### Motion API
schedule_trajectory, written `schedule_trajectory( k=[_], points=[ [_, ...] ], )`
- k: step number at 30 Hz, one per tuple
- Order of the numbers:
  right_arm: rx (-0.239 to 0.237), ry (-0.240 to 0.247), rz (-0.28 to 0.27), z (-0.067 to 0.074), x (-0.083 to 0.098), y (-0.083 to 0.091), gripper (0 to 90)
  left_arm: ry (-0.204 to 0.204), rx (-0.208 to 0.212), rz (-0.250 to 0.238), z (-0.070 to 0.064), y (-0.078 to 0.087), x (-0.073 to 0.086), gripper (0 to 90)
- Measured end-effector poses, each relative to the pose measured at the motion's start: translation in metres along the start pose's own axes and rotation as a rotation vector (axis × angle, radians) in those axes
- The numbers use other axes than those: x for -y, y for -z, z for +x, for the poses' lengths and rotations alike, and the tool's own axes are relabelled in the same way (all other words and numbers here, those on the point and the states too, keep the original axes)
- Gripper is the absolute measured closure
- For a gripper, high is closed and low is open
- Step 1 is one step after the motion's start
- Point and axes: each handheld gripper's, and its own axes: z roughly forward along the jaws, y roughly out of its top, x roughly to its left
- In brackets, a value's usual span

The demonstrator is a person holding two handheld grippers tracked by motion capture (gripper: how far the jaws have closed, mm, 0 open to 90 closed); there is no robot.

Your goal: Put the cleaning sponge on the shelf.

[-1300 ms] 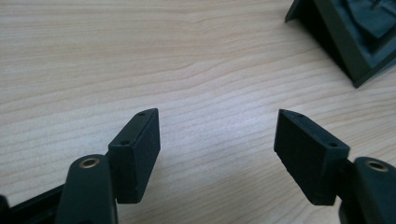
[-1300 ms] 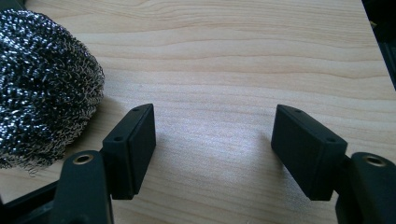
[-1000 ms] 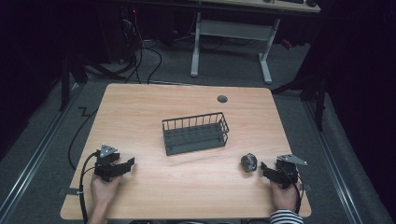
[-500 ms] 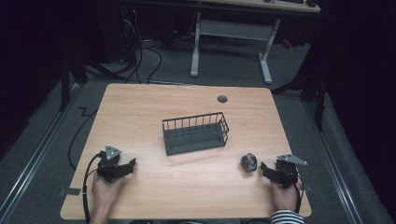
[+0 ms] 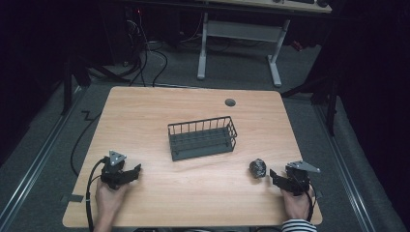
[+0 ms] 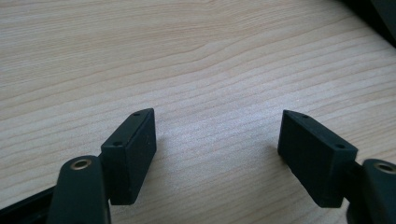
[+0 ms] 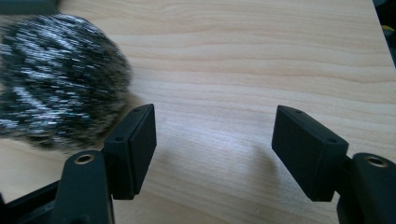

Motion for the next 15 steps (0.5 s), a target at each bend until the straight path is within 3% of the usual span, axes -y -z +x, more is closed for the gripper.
schedule_trajectory(
  k=[11,15],
  points=[
    [-0.082,0.052,-0.063,0.014,0.006,0.028,29.8,0.000,0.001,0.000,0.000,0.000,0.000,28.0],
    [-0.109,0.072,-0.060,0.023,0.009,0.033,28.2,0.001,0.000,0.000,0.000,0.000,0.000,28.0]
  ],
)
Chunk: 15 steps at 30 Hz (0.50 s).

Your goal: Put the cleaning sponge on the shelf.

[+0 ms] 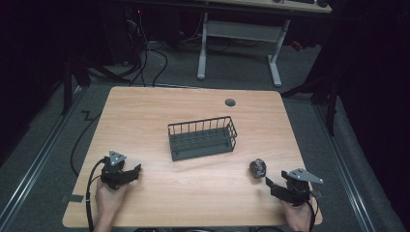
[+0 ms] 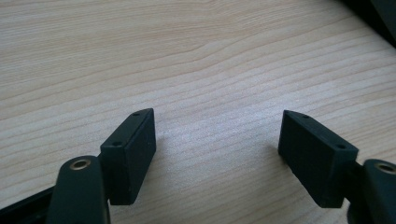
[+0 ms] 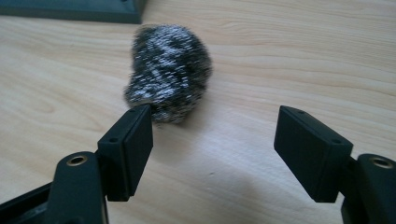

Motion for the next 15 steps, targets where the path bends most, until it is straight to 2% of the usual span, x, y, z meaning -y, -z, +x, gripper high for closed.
schedule_trajectory(
  k=[7,9,10,15],
  points=[
    [-0.030,0.044,0.003,0.013,-0.002,0.000,25.1,0.000,0.000,0.000,0.000,0.000,0.000,27.8],
    [-0.033,0.047,0.010,0.016,-0.005,-0.004,23.7,0.000,0.000,0.000,0.000,0.000,0.000,27.8],
    [-0.045,0.063,0.015,0.018,-0.009,-0.008,22.6,0.000,0.000,0.000,0.000,0.000,0.000,27.8],
    [-0.061,0.065,0.030,0.019,-0.017,-0.020,21.5,0.000,0.001,0.000,0.000,0.000,0.000,27.6]
  ],
)
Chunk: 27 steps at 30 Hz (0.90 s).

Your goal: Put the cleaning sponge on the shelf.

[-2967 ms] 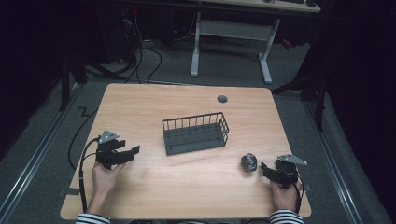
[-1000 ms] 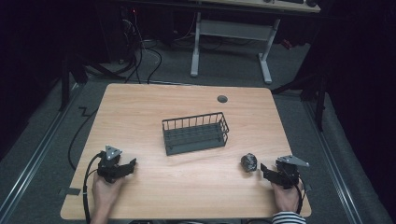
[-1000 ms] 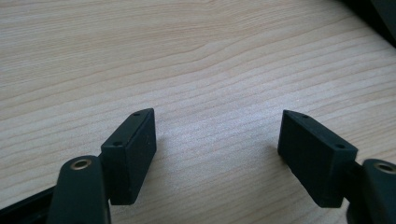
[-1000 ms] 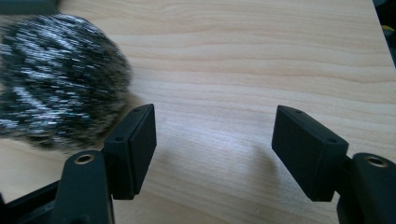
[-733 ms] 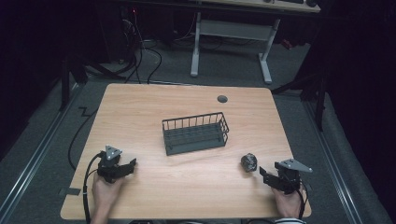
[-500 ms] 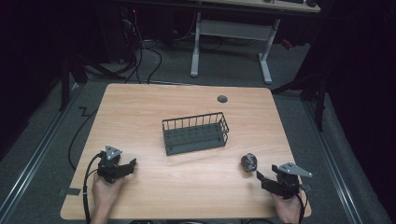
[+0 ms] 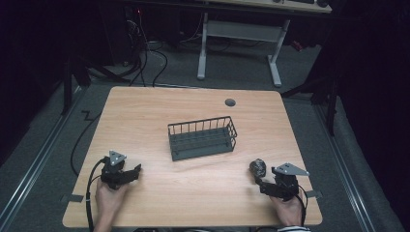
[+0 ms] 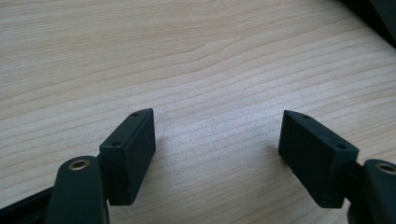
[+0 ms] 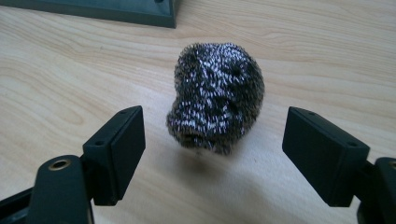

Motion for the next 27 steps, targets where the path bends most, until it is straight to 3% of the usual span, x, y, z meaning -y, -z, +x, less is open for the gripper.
schedule_trajectory(
  k=[8,14,17,27],
  points=[
    [-0.003,-0.009,0.043,0.000,-0.011,-0.021,21.0,0.000,0.001,0.001,0.000,0.000,0.000,27.3],
    [-0.006,-0.011,0.064,0.000,-0.016,-0.035,28.4,-0.001,0.001,0.001,0.000,0.000,0.000,27.2],
    [-0.019,-0.021,0.062,-0.001,-0.015,-0.036,34.1,0.001,0.003,0.000,0.000,0.000,0.000,27.4],
    [-0.046,-0.015,0.042,0.002,-0.017,-0.030,37.3,0.000,0.002,0.000,0.000,0.000,0.000,27.1]
  ],
)
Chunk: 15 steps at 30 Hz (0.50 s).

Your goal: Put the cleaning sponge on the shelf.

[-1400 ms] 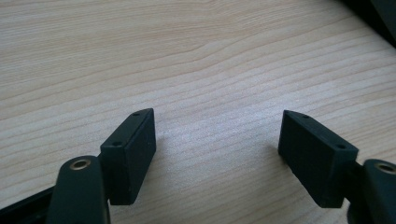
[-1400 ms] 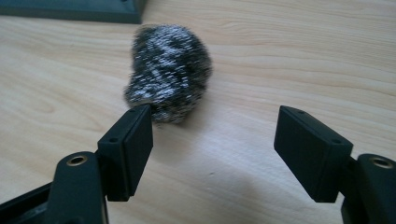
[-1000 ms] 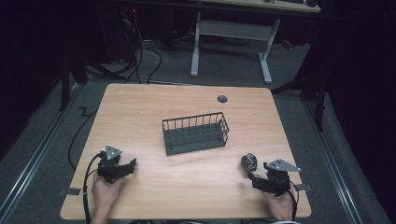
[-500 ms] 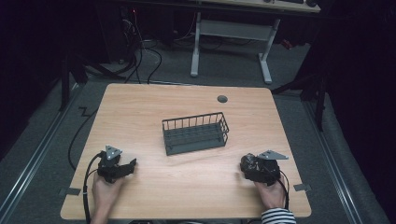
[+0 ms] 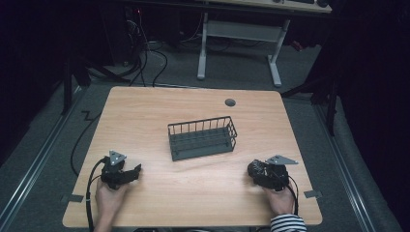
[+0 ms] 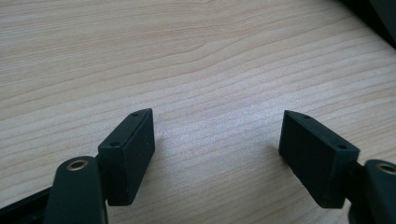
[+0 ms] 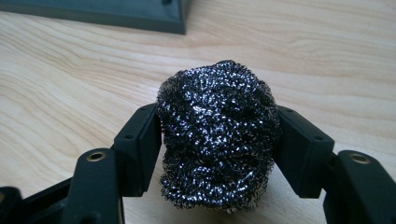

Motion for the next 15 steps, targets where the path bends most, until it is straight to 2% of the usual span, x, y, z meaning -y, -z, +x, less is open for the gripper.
schedule_trajectory(
  k=[6,15],
  points=[
    [-0.032,0.009,-0.024,0.006,-0.008,0.007,37.5,-0.001,-0.001,0.001,0.000,0.000,0.000,26.9],
    [-0.111,0.066,-0.047,0.020,-0.037,0.011,37.9,-0.001,-0.001,0.001,0.000,0.000,0.000,26.8]
  ],
)
